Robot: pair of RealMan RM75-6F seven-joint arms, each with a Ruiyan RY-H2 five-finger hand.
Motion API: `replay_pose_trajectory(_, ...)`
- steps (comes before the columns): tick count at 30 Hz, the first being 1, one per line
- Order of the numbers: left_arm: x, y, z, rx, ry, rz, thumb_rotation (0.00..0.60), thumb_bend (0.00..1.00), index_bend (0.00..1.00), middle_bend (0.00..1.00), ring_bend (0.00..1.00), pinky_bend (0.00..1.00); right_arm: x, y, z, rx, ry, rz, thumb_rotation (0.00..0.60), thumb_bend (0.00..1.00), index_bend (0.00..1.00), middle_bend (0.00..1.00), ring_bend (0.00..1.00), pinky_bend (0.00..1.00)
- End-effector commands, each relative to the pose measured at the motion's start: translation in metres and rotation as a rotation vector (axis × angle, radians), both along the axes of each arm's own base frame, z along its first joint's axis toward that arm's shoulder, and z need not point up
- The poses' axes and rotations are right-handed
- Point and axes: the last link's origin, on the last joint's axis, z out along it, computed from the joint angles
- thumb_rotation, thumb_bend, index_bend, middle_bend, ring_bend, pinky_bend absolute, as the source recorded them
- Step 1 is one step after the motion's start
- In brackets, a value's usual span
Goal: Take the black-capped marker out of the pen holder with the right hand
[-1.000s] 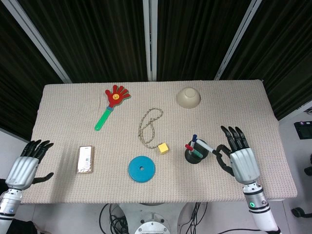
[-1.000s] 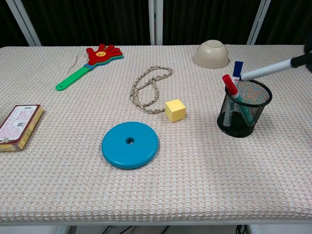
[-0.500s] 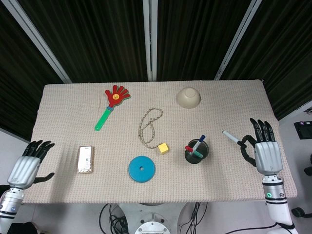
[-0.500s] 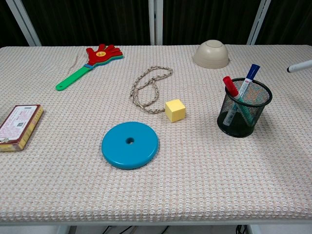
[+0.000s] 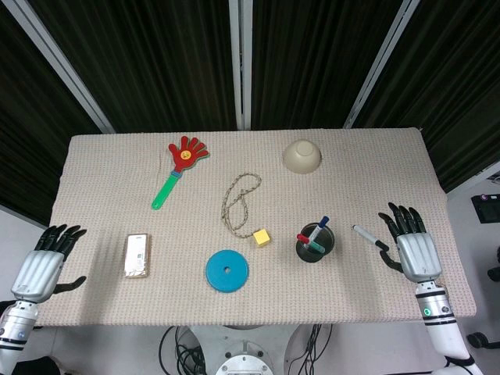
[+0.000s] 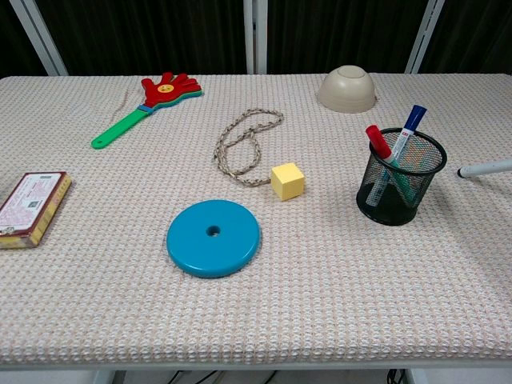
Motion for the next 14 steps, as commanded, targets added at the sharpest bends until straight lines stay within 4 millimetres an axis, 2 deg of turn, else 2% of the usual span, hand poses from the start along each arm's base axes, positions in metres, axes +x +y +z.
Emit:
replay_pose_trajectory(1, 0.001, 0.000, 0.000, 0.000, 0.000, -0.003, 0.600, 0.16, 0.13, 0.07, 0.02, 0.05, -0.003, 0.017, 0.008, 0.060, 0.003, -0.047, 0.600, 0.03, 0.00, 0.00, 0.00, 0.00)
replay_pose_trajectory(8, 0.006, 0.003, 0.001, 0.000, 0.001, -0.019, 0.600, 0.16, 0.13, 0.07, 0.02, 0.05, 0.004, 0.043, 0.036, 0.024, -0.016, -0.022, 0.600, 0.03, 0.00, 0.00, 0.00, 0.00)
replay_pose_trajectory(14, 0.006, 0.005, 0.005, 0.010, 0.003, -0.028, 0.600, 0.16, 0.13, 0.07, 0.02, 0.05, -0.005, 0.049, 0.056, -0.119, 0.030, -0.037, 0.600, 0.03, 0.00, 0.00, 0.00, 0.00)
